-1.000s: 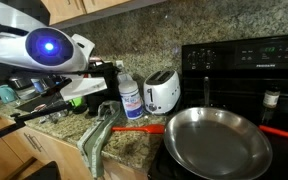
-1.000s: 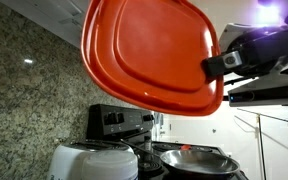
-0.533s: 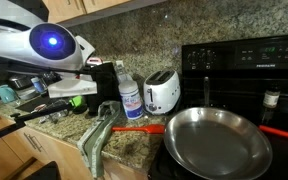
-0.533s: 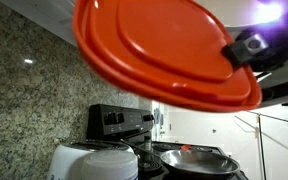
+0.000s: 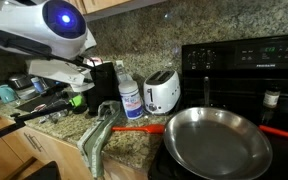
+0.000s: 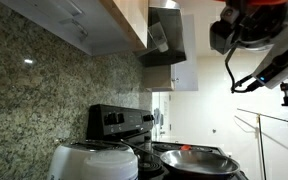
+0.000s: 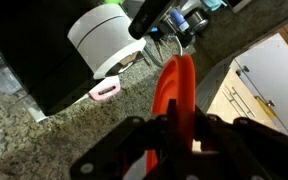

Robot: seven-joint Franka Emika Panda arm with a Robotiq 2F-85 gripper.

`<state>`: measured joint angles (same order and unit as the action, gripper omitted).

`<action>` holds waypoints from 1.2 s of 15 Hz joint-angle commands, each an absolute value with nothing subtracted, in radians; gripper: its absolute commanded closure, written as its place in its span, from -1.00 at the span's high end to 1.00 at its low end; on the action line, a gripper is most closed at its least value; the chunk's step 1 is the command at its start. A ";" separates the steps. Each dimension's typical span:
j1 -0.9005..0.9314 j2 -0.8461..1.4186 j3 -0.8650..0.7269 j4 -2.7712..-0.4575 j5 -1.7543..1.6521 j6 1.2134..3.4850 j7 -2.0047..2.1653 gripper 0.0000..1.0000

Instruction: Move the orange lid to the top of the white container

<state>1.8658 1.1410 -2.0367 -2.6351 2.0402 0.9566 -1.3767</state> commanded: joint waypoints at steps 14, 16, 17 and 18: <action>1.560 0.911 -1.849 -2.439 2.023 0.865 -0.702 -0.93; 1.538 0.902 -1.804 -2.430 2.019 0.895 -0.624 -0.93; 1.526 0.895 -1.783 -2.423 2.017 0.909 -0.585 -0.93; 1.514 0.890 -1.762 -2.417 2.015 0.922 -0.556 -0.93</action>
<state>1.5518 0.9536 -1.8112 -2.4630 2.0402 0.8716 -0.6594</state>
